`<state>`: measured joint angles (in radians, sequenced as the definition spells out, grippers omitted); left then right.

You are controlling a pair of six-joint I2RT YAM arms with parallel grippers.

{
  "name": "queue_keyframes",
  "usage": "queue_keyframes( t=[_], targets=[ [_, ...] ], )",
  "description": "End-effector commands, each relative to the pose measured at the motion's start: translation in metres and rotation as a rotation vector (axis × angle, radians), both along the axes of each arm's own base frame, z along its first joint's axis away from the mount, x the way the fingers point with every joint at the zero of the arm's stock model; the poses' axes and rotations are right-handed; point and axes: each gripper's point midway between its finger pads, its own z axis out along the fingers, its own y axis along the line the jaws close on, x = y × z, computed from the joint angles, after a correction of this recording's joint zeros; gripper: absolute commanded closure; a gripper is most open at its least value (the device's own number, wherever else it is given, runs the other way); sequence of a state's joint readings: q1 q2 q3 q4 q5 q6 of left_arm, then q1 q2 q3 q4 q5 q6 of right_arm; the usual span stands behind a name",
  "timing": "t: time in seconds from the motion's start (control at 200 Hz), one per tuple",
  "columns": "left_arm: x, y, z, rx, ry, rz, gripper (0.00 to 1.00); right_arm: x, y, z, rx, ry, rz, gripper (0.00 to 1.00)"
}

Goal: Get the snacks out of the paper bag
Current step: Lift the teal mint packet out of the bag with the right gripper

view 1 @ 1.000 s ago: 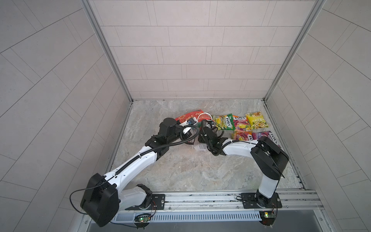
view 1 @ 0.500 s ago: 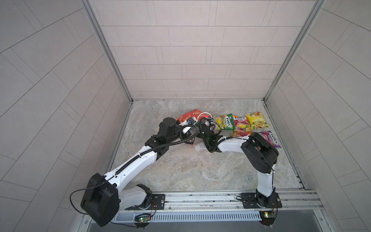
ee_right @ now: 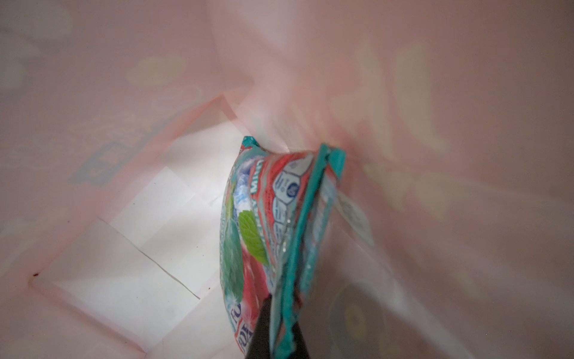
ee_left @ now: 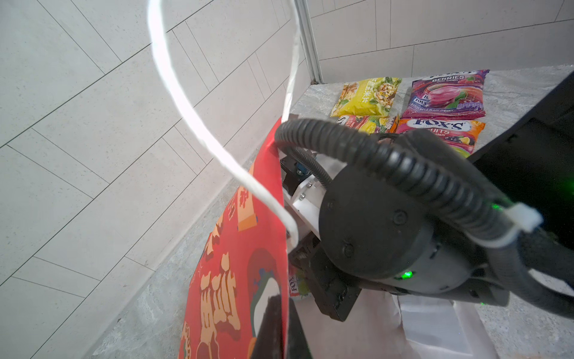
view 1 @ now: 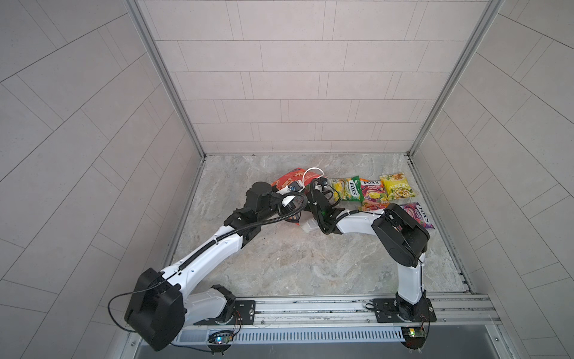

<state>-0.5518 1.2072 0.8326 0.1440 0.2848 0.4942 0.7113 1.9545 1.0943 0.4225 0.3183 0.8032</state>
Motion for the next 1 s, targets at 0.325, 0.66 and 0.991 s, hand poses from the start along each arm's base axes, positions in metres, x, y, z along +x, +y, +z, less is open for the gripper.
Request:
queue_keyframes(
  t=[0.325,0.66,0.991],
  targets=[
    [0.004,-0.004,0.010,-0.020,-0.024,-0.003,1.00,-0.021,-0.001,0.076,0.059,-0.088,0.113,1.00],
    [0.006,-0.001,0.011,-0.013,-0.018,0.021,1.00,-0.037,0.000,0.108,0.074,-0.093,0.184,1.00],
    [0.014,0.003,0.011,0.000,0.016,0.065,1.00,-0.066,-0.009,0.152,0.082,-0.104,0.266,1.00]
  ],
)
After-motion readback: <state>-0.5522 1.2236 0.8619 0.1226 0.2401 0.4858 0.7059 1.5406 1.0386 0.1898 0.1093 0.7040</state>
